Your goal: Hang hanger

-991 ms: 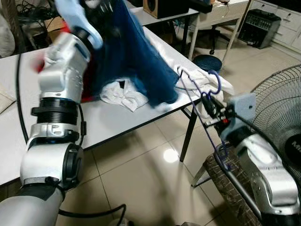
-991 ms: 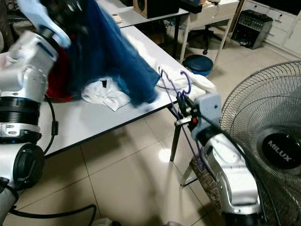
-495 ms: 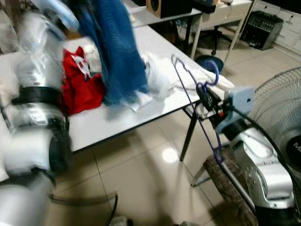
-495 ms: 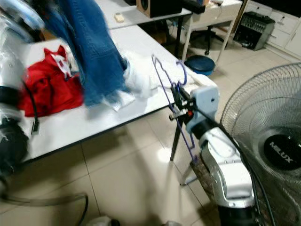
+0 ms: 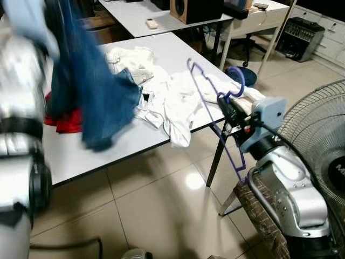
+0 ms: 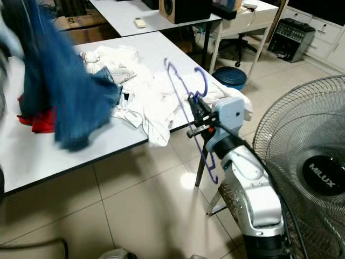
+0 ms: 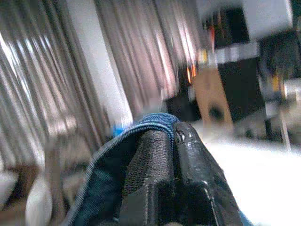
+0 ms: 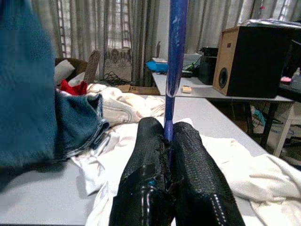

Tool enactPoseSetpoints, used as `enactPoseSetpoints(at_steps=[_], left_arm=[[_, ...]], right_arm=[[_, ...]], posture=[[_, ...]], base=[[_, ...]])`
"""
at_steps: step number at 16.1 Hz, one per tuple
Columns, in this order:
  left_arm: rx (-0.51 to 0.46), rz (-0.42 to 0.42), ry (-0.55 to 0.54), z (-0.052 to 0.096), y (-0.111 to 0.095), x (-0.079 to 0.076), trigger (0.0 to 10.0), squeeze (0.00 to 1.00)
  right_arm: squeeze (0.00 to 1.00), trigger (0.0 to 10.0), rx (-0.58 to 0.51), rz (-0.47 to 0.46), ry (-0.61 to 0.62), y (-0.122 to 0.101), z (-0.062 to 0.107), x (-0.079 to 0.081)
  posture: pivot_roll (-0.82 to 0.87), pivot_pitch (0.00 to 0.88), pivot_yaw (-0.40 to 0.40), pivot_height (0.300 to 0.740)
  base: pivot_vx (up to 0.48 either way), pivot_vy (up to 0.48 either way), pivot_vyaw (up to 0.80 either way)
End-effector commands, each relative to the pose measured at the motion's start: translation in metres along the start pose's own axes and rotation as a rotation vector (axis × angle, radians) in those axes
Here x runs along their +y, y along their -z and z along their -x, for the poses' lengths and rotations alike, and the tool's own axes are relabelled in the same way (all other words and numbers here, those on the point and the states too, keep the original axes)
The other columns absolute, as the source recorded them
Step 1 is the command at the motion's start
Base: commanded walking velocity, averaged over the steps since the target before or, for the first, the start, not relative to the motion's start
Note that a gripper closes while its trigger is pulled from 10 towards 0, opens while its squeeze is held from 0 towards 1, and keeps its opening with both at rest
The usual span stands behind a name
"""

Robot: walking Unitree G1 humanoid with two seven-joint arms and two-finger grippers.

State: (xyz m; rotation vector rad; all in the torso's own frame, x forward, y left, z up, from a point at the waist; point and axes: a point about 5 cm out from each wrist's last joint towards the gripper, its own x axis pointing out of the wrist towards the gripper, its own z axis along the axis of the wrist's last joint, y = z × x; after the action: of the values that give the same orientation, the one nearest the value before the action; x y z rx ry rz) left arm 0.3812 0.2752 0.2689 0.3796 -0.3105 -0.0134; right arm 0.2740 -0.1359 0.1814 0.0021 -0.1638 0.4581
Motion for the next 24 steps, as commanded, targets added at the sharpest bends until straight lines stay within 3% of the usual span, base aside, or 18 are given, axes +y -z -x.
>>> enactPoseSetpoints(at_steps=[1,2,3,5,6,7,8,9,11,12,13,14,17,19,20,24], left_arm=[[0.090,-0.032,0.042,0.008,0.022,-0.010,0.0,0.00],[0.139,-0.053,0.073,0.018,0.038,-0.018,0.0,0.00],[0.176,-0.017,0.115,0.027,0.051,-0.029,0.0,0.00],[0.152,-0.010,0.258,0.028,0.045,-0.050,0.0,0.00],[0.153,0.014,0.392,0.031,0.043,-0.072,0.0,0.00],[0.143,0.052,0.447,0.031,0.040,-0.086,0.0,0.00],[0.098,0.187,0.460,0.028,0.031,-0.111,0.0,0.00],[0.061,0.312,0.407,0.023,0.023,-0.125,0.0,0.00],[0.087,0.369,0.379,0.022,0.025,-0.138,0.0,0.00],[0.188,0.254,0.481,0.031,0.039,-0.160,2.2,0.00],[0.260,0.166,0.589,0.042,0.051,-0.176,10.0,0.00],[0.278,0.118,0.613,0.046,0.055,-0.179,10.0,1.00],[0.308,0.075,0.680,0.053,0.060,-0.180,10.0,1.00],[0.313,0.077,0.860,0.069,0.054,-0.185,10.0,1.00],[0.298,0.042,0.923,0.078,0.050,-0.182,10.0,1.00],[0.312,-0.012,0.990,0.100,0.047,-0.164,10.0,1.00]], right_arm=[[0.00,10.0,-0.004,0.007,-0.025,-0.001,0.000,0.005],[0.00,10.0,0.011,0.006,-0.044,0.002,0.000,0.008],[0.00,10.0,0.035,0.009,-0.077,0.005,0.001,0.012],[0.00,10.0,0.044,-0.009,-0.153,0.006,0.002,0.018],[0.00,10.0,0.030,-0.037,-0.213,0.003,0.002,0.023],[0.00,10.0,0.026,-0.044,-0.226,0.002,0.002,0.024],[0.00,10.0,0.035,-0.039,-0.199,0.004,0.001,0.019],[0.00,10.0,0.049,-0.023,-0.148,0.006,0.000,0.012],[0.00,10.0,0.056,-0.017,-0.096,0.008,0.000,0.006],[0.00,10.0,0.051,-0.028,-0.071,0.006,0.000,0.003],[0.00,10.0,0.048,-0.036,-0.074,0.005,0.001,0.004],[0.00,10.0,0.049,-0.036,-0.075,0.005,0.003,0.004],[0.00,10.0,0.061,-0.033,-0.060,0.006,0.006,0.003],[0.00,10.0,0.061,-0.034,-0.061,0.006,0.007,0.003],[0.00,10.0,0.061,-0.036,-0.063,0.006,0.006,0.004],[0.00,10.0,0.070,-0.039,-0.072,0.008,0.006,0.006]], posture=[[-0.06,0.000,0.019,0.740],[-0.06,0.000,0.015,0.740],[-0.06,0.000,0.008,0.740],[-0.05,0.000,0.001,0.740],[-0.05,0.000,-0.002,0.740],[-0.04,0.000,-0.008,0.740],[-0.04,0.000,-0.008,0.740],[-0.04,0.000,-0.011,0.740],[-0.04,0.000,-0.011,0.740],[-0.05,0.000,-0.007,0.740],[-0.06,0.000,-0.006,0.740],[-0.07,0.000,-0.001,0.740],[-0.07,0.000,0.000,0.740],[-0.07,0.000,0.000,0.740],[-0.06,0.000,0.001,0.740],[-0.05,0.000,-0.008,0.740]], base=[[0.000,0.000,0.00],[0.000,0.000,0.00],[0.000,0.000,0.00],[0.000,0.000,0.00],[0.000,0.000,0.00],[0.000,0.000,0.00],[0.000,0.000,0.00],[0.000,0.000,0.00],[0.000,0.000,0.00],[0.000,0.000,0.00],[0.000,0.000,0.00],[0.000,0.000,0.00],[0.000,0.000,0.00],[0.000,0.000,0.00],[0.000,0.000,0.00],[0.000,0.000,0.00]])
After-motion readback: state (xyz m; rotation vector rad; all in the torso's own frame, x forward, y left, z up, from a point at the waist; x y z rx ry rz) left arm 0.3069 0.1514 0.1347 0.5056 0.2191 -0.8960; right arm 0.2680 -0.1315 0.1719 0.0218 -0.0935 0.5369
